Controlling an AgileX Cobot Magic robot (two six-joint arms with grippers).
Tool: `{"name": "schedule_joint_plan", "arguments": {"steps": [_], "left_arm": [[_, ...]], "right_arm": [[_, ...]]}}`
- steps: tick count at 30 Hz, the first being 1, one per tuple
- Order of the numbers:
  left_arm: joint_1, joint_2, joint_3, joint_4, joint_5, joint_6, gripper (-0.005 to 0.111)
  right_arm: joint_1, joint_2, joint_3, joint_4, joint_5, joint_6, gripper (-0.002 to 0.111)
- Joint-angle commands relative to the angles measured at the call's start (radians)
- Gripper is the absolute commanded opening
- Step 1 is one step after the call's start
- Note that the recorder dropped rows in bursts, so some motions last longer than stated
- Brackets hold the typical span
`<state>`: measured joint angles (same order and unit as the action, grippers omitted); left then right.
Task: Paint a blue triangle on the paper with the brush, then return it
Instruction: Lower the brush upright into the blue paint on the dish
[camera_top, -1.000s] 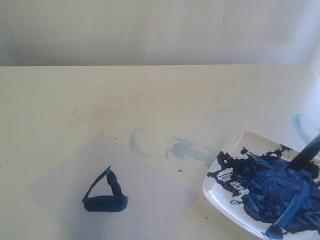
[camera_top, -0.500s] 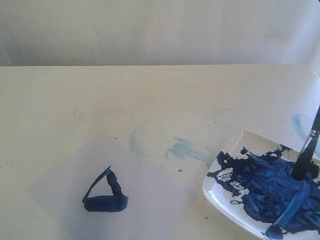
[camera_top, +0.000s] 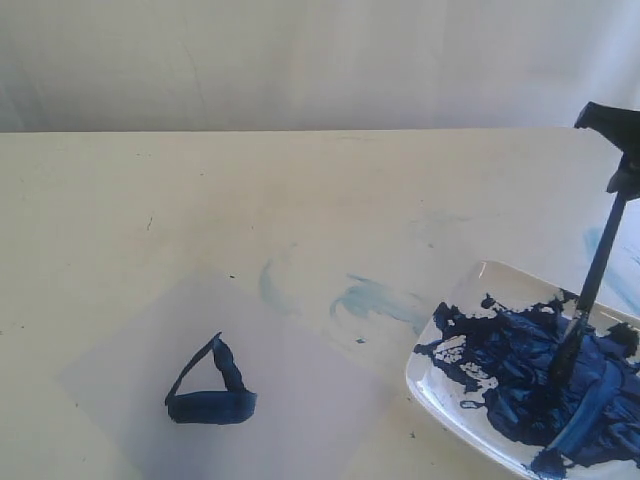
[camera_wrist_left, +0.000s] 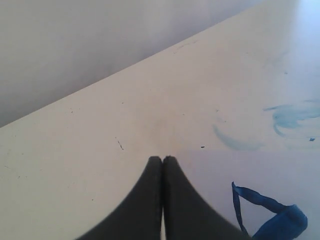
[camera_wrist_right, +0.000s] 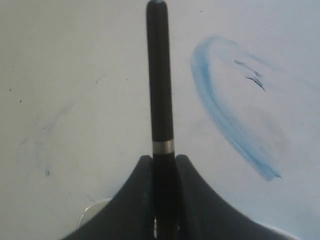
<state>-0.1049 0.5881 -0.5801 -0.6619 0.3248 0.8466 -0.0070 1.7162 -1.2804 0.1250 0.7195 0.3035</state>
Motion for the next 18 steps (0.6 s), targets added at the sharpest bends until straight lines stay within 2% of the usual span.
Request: {"name": "schedule_joint_plan", "arguments": {"steps": [1,7,18], "left_arm": [[-0.006,-0.007,0.001,-0.012,0.008,0.003,0.000],[-0.006,-0.007,0.001,-0.012,0.008,0.003,0.000],[-0.006,-0.007,0.001,-0.014,0.008,0.003,0.000]], "right_arm": [[-0.004,0.055,-0.003,0.013,-0.082,0.000,0.000],[-0.004,0.109,-0.003,0.015,-0.143,0.016,0.000],[-0.004,0.173,-0.003,0.017,-0.130,0.016,0.000]]}}
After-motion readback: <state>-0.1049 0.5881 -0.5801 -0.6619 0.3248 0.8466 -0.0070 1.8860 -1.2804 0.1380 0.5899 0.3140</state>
